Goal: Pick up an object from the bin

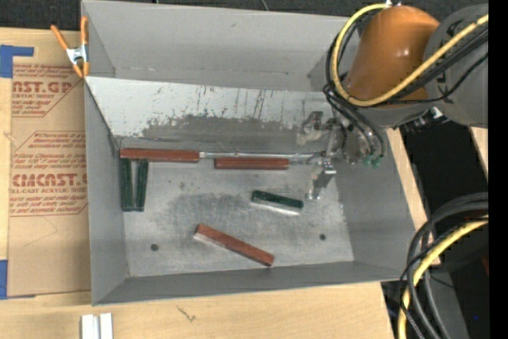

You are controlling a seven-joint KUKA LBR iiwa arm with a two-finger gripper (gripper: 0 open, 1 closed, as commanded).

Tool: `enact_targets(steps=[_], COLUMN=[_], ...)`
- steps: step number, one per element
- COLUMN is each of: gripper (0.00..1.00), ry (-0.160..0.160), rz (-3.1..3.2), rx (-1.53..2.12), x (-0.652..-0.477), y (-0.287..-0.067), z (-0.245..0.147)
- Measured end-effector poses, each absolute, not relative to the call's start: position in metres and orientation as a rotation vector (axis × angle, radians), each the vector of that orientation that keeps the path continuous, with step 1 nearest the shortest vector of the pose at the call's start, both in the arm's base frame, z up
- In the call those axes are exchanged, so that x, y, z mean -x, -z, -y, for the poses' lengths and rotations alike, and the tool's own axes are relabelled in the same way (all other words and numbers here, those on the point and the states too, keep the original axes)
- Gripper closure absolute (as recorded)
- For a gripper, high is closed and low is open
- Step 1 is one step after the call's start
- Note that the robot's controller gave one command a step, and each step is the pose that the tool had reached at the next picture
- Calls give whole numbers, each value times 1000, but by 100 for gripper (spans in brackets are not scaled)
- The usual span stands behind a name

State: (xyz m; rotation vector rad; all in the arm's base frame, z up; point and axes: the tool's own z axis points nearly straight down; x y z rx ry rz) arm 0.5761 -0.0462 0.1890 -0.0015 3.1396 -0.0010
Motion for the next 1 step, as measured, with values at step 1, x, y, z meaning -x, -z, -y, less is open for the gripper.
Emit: enact_targets(steps=[1], gripper=[0], ry=[-1], rz=[-3140], rx=[1], x=[-559], y=[-124], z=[15])
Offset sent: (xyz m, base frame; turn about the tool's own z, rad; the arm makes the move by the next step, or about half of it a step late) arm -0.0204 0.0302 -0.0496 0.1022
